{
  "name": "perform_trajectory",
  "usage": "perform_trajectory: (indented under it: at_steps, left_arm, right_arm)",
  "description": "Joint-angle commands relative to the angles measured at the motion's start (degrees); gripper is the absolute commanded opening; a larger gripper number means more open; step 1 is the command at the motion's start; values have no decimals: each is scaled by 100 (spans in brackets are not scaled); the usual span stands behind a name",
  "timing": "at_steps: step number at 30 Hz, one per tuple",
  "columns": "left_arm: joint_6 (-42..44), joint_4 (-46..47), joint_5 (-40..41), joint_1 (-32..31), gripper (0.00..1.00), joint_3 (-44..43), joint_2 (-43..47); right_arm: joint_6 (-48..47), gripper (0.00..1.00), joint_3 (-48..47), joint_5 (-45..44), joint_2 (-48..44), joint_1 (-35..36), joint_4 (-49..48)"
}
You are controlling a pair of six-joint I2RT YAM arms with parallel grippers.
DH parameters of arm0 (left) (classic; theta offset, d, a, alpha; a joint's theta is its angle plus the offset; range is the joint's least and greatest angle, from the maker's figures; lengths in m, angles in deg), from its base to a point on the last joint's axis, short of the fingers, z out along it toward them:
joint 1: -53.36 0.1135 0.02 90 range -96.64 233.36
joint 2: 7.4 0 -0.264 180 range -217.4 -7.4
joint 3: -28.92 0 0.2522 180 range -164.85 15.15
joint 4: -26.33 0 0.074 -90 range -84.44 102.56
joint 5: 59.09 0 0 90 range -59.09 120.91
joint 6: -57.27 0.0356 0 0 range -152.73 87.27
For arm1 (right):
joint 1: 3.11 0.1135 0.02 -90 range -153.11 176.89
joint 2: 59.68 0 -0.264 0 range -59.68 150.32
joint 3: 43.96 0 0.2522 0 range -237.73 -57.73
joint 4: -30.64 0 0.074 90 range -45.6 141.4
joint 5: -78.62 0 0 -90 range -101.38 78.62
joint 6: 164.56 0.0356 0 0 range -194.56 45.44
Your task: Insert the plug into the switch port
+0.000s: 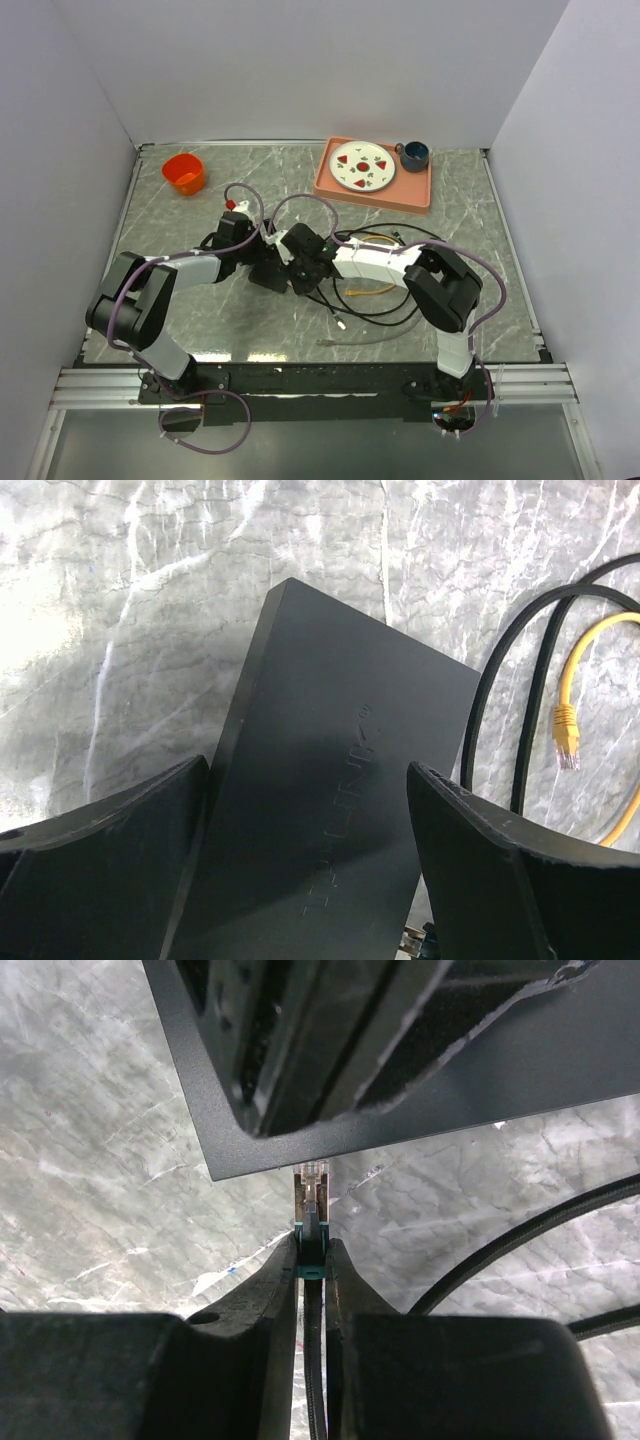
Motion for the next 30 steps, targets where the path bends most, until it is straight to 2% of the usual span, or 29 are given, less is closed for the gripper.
perform_trajectory:
  at_steps: [1, 7, 16, 30]
  left_arm:
    - [-252, -919, -694, -404, 91, 150, -6]
    - [-384, -778, -738, -404, 91, 158, -102]
    - [-340, -840, -843, -404, 90, 123, -6]
    - [-411, -550, -1168, -404, 90, 193, 38]
  right_arm:
    - [66, 0, -133, 84, 276, 75, -543]
    - [66, 0, 88, 67, 390, 128, -596]
    - [31, 0, -70, -232, 760, 242, -420]
    - [-144, 0, -448, -118, 1102, 400, -166]
